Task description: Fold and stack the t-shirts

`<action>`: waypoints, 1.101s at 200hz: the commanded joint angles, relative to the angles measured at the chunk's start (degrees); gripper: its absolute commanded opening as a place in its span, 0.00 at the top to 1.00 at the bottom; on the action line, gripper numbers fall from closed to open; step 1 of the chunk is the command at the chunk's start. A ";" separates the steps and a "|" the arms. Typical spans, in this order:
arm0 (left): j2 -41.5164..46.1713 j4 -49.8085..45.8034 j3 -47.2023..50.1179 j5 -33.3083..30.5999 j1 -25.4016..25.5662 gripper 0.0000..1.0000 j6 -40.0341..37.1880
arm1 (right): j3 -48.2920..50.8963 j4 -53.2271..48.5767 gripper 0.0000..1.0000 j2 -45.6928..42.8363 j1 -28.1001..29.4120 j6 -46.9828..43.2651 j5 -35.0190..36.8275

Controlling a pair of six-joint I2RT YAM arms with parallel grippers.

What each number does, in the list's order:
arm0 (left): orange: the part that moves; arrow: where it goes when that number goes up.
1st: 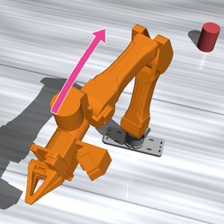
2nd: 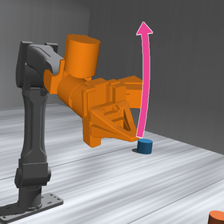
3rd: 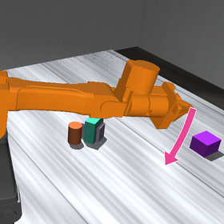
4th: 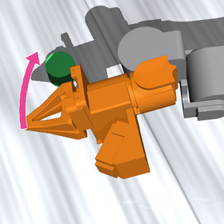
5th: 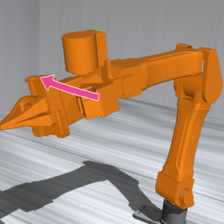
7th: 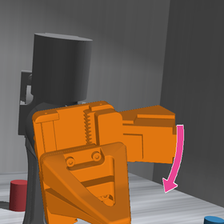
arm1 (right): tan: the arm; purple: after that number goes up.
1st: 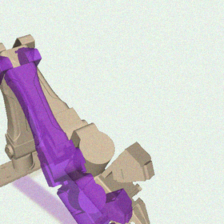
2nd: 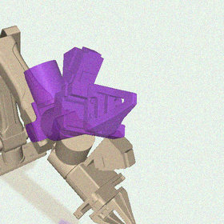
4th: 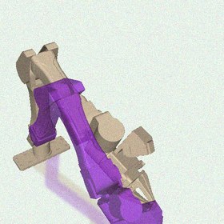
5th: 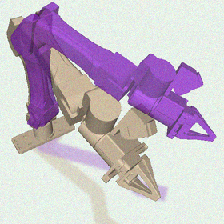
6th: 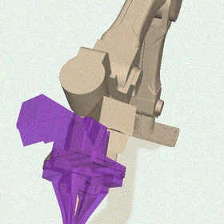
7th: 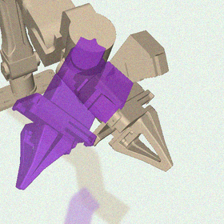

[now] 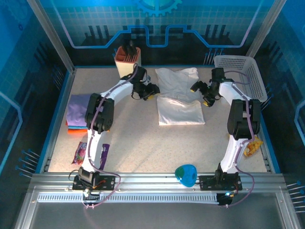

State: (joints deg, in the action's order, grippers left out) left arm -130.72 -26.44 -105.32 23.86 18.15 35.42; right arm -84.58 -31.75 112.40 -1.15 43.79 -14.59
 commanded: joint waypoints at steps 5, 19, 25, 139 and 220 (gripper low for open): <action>9.58 0.34 7.03 1.71 -0.18 0.46 -2.39 | 5.96 1.74 0.00 -8.95 -0.04 -3.17 -1.03; 13.00 2.06 12.20 3.22 0.65 0.48 -1.03 | 9.59 2.47 0.00 -11.93 0.34 -3.43 -2.66; 14.43 3.10 14.41 3.28 1.46 0.48 -0.54 | 11.00 2.74 0.00 -12.93 0.66 -3.47 -3.34; 16.97 10.53 28.74 -3.73 18.51 0.55 8.16 | 9.61 10.18 0.00 -1.70 6.67 2.28 -7.67; 26.80 5.38 39.26 -9.59 19.12 0.56 6.60 | -10.41 12.08 0.00 12.38 4.04 3.65 -10.76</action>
State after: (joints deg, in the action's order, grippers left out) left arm -108.88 -18.13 -68.51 16.69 36.93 42.98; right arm -90.30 -21.74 121.69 4.84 46.94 -20.99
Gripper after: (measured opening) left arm 0.442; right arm 0.999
